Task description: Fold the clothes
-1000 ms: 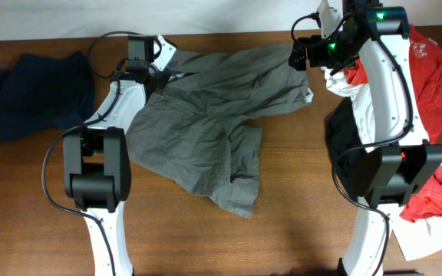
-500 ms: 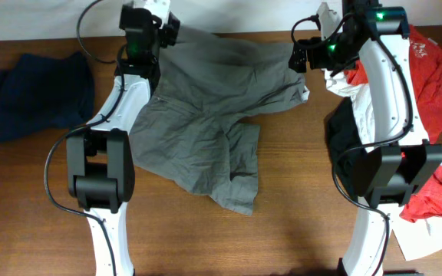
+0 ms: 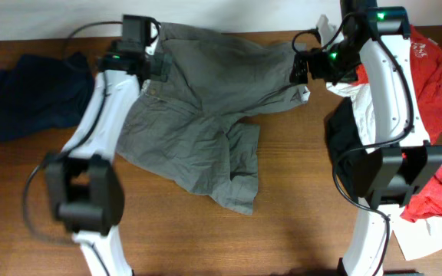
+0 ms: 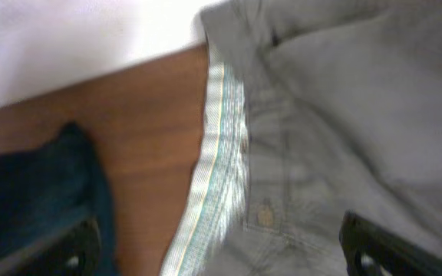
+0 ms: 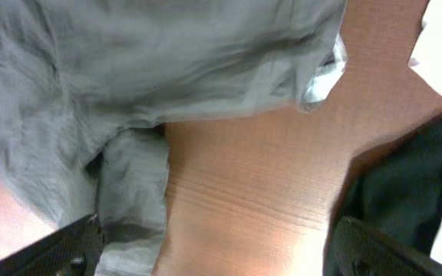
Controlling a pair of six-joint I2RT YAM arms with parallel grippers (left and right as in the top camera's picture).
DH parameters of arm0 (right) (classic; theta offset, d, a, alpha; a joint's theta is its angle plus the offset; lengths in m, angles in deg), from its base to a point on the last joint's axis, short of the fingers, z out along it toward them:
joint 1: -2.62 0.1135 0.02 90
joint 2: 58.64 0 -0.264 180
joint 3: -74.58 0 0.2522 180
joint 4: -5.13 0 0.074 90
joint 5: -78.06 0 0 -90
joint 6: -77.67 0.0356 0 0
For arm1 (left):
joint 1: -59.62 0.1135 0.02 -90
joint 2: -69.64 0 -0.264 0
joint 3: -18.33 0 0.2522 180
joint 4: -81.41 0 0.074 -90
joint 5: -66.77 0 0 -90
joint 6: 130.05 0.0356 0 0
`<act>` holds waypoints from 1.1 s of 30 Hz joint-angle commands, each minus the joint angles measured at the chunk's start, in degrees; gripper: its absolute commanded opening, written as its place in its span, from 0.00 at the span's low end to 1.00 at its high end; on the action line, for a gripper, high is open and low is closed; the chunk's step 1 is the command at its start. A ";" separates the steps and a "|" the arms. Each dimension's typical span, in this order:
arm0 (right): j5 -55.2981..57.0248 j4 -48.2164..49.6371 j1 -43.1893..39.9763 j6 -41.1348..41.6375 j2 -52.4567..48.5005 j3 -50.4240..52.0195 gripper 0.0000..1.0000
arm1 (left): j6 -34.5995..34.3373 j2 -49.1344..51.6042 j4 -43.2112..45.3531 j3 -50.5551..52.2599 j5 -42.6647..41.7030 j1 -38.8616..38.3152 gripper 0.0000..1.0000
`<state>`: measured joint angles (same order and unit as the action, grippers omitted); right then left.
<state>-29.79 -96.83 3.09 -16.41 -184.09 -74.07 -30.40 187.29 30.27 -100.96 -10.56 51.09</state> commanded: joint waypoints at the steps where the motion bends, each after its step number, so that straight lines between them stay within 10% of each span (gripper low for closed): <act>1: 0.28 -5.88 -0.07 0.04 7.23 -1.05 0.99 | -1.49 -15.56 -5.03 -1.66 -3.15 0.46 0.99; 9: -2.97 -7.02 5.38 -2.84 8.31 5.75 0.94 | -7.98 -21.27 -21.99 -1.53 -2.86 2.71 0.99; 26: -6.14 45.99 12.39 -1.90 7.93 52.17 0.82 | -4.87 -21.00 -25.00 -1.01 -2.80 3.19 0.99; 33: -10.43 54.18 12.96 -1.90 7.93 56.35 0.58 | -4.87 -20.96 -25.00 -1.01 -2.80 3.19 0.99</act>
<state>-37.90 -43.57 15.44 -18.72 -176.46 -18.36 -36.22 166.63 5.22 -102.19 -12.97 53.97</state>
